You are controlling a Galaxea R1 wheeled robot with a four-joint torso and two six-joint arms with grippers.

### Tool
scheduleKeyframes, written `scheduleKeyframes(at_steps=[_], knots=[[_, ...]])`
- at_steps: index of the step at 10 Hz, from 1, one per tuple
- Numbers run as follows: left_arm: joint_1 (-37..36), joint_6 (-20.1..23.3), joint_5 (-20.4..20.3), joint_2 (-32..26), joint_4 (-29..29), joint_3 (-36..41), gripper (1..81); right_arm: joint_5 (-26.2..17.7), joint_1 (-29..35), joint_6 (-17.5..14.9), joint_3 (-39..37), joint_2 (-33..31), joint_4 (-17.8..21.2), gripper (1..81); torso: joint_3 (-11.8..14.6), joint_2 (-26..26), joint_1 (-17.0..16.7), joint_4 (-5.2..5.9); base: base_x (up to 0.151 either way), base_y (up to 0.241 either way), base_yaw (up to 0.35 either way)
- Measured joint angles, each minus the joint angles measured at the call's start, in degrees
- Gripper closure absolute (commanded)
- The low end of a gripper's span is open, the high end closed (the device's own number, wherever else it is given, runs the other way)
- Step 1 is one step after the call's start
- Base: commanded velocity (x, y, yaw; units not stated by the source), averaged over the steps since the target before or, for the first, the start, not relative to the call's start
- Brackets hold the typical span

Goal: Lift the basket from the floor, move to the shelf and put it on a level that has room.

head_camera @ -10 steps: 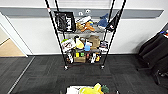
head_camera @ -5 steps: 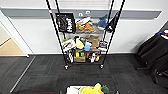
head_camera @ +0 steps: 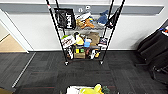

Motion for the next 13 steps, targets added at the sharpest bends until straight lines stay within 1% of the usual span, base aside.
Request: scheduleKeyframes(at_steps=[1, 2, 4, 7, 11, 13], knots=[[0.06, 0.00, 0.11, -0.24, 0.00, 0.20, 81.1, -0.12, -0.07, 0.00, 0.17, -0.05, 0.00, 81.1, 0.41, 1.38, -0.85, 0.00, 0.000, 0.000, 0.000], [0.28, 0.00, -0.13, -0.22, 0.00, 0.20, 81.1, -0.09, -0.02, 0.00, 0.28, -0.05, 0.00, 81.1, 1.44, 2.89, -1.82, 0.00, 0.000, 0.000, 0.000], [0.44, 0.01, -0.35, -0.24, 0.00, 0.26, 81.1, -0.04, -0.13, 0.00, 0.48, -0.21, 0.00, 81.1, 4.37, 6.65, -4.29, 0.00, 0.000, 0.000, 0.000], [0.94, 0.00, 0.06, -0.68, -0.01, 0.63, 81.1, -0.30, -0.66, 0.00, 0.83, -0.22, 0.00, 81.1, 9.35, 12.39, -8.09, 0.00, 0.000, 0.000, 0.000], [1.44, 0.00, 0.48, -0.68, 0.00, 0.91, 81.1, -0.37, -1.46, 0.00, 1.82, -1.01, -0.02, 81.1, 16.65, 20.06, -13.16, 0.00, 0.000, 0.000, 0.000], [2.46, -0.10, 1.08, -0.71, -0.04, 0.96, 81.1, -0.94, -2.39, 0.01, 1.85, -1.16, -0.02, 81.1, 20.45, 23.94, -14.85, 0.00, 0.000, 0.000, 0.000]])
